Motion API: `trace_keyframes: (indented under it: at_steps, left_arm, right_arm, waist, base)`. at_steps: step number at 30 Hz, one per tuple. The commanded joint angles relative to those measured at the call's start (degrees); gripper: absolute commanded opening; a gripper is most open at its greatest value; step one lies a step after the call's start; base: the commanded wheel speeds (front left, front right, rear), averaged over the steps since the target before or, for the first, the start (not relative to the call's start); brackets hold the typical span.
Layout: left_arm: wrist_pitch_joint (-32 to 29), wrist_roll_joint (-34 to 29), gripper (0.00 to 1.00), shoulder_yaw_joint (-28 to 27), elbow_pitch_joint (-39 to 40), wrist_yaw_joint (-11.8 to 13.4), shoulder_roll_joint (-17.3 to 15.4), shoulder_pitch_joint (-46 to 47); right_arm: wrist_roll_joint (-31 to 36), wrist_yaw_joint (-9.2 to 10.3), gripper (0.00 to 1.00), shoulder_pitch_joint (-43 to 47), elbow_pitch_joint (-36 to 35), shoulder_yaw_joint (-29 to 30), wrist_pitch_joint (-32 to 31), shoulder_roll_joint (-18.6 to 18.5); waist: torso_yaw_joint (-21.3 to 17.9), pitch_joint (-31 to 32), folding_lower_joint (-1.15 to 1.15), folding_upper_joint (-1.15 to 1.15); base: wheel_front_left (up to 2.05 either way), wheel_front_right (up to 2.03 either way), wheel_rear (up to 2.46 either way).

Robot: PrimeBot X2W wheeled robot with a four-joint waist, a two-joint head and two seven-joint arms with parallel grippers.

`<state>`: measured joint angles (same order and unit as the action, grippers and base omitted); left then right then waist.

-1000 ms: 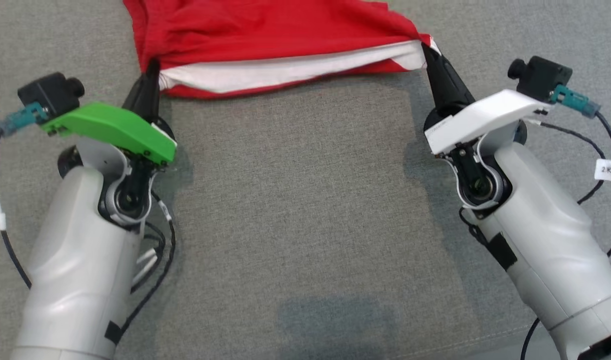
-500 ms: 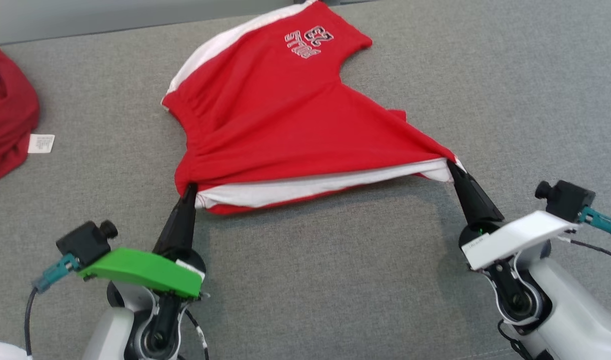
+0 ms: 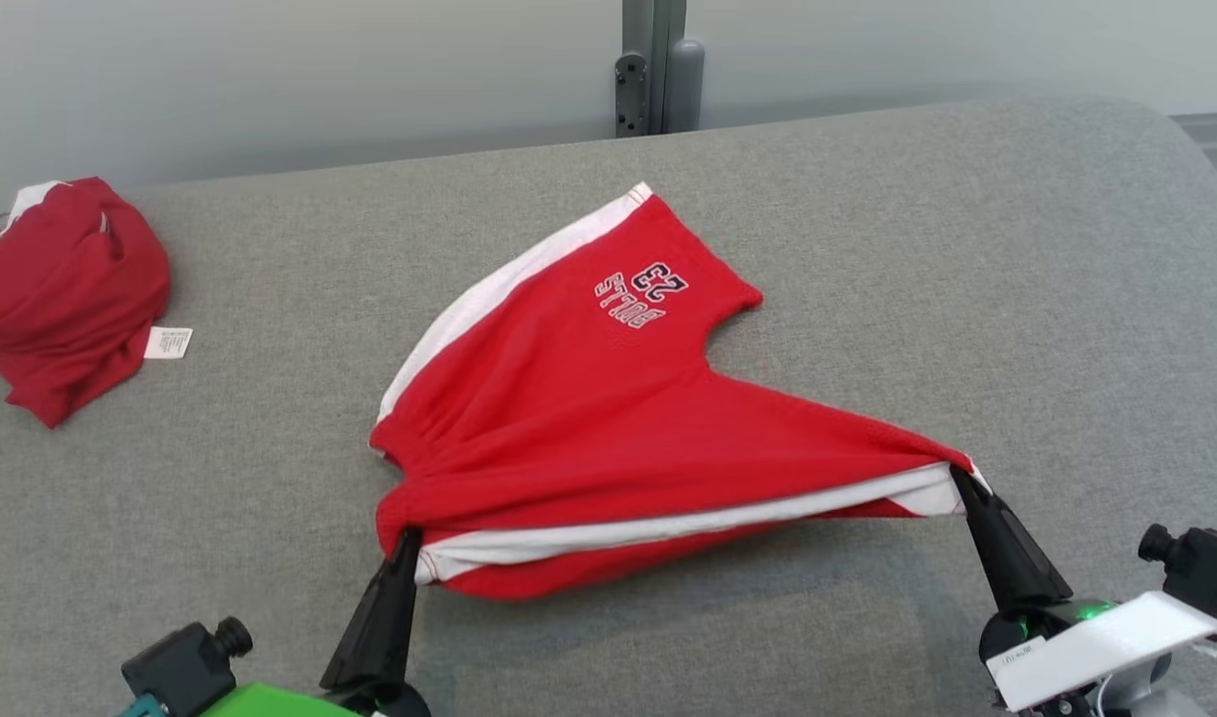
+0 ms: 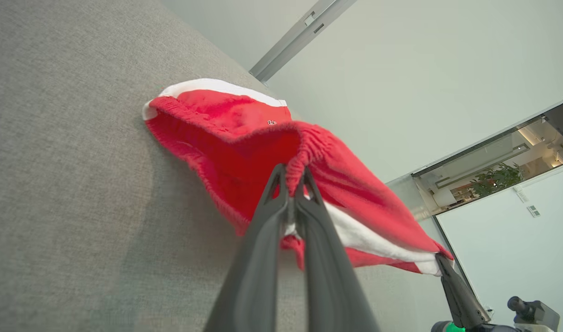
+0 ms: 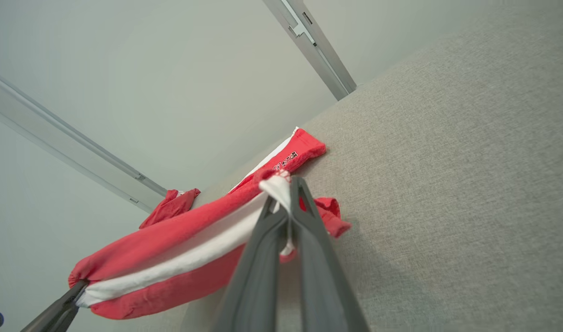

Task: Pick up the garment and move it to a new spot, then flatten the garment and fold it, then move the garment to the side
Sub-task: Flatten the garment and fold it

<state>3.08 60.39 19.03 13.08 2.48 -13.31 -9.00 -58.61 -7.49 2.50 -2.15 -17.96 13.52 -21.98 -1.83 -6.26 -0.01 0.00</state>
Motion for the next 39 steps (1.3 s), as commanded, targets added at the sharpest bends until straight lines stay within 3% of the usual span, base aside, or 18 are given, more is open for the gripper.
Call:
trace_keyframes:
  at_steps: [1,8,15,29,39]
  left_arm:
    - [-0.2,-0.6,0.00,0.1,1.2,0.3,-0.8,-1.9]
    - [-1.6,-0.5,0.00,1.6,6.7,1.8,-2.2,-7.3]
    - [-2.9,0.5,0.00,2.5,4.0,3.0,-0.7,-5.2]
    - [-4.3,4.4,0.00,0.6,-15.3,7.2,7.8,13.9]
    - [-3.3,10.2,0.00,0.7,-31.9,8.8,10.2,28.8]
  right_arm:
    - [1.1,0.00,0.00,2.0,-1.6,1.1,-0.8,0.2]
    - [4.2,-0.01,0.00,8.1,-9.5,5.7,-6.5,2.6]
    - [5.3,-0.01,0.00,5.9,-8.7,8.4,-11.4,6.2]
    - [9.8,-0.01,0.00,-14.0,8.1,11.3,-17.0,9.8]
    - [12.6,-0.01,0.00,-32.3,24.9,9.2,-20.0,9.2]
  waist:
    - [-0.2,1.0,0.01,0.00]
    - [-0.5,0.9,0.01,0.00]
    - [0.8,0.2,0.01,0.00]
    - [7.6,-3.0,0.01,0.00]
    - [12.1,-6.8,0.01,0.00]
  base:
    - [0.00,0.00,0.00]
    - [0.00,0.00,0.00]
    - [0.00,0.00,0.00]
    - [0.00,0.00,0.00]
    - [0.00,0.00,0.00]
